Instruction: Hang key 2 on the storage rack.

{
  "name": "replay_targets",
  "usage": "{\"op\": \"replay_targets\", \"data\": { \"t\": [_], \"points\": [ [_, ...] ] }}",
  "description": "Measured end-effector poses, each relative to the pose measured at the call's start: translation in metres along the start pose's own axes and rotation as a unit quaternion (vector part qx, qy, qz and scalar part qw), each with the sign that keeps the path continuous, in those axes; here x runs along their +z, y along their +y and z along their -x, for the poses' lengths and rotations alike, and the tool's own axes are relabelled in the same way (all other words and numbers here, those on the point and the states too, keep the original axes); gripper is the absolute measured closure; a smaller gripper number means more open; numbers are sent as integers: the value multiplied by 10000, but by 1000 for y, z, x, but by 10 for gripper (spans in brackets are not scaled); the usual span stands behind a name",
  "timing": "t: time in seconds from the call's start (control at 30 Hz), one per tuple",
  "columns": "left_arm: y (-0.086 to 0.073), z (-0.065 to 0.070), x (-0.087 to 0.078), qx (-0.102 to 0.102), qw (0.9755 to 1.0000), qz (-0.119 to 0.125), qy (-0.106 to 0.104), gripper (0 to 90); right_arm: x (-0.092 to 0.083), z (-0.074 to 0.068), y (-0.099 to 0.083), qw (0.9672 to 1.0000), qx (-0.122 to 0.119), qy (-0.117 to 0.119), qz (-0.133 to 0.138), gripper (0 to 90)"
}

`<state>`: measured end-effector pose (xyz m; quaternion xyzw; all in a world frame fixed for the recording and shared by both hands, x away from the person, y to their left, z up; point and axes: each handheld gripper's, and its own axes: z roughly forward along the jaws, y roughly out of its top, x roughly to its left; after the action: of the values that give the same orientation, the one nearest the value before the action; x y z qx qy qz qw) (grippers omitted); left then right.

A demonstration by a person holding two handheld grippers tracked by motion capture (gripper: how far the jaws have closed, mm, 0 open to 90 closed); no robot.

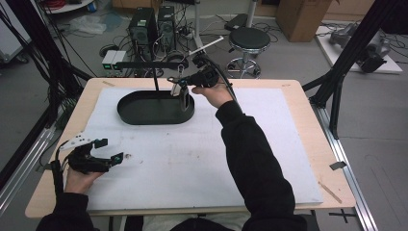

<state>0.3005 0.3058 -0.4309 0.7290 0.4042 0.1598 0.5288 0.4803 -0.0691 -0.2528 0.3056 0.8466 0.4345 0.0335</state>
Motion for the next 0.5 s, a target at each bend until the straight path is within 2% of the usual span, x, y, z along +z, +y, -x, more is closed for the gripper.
{"op": "replay_targets", "data": {
  "t": [0.4, 0.5],
  "points": [
    [0, 0, -1, -47, 10000, 42, -16, 17, 22, 7, 26, 9996, 121, -239, -12, 859],
    [0, -1, -1, -67, 10000, 48, -40, 17, 27, 10, 30, 9995, 119, -287, 101, 860]
  ]
}}
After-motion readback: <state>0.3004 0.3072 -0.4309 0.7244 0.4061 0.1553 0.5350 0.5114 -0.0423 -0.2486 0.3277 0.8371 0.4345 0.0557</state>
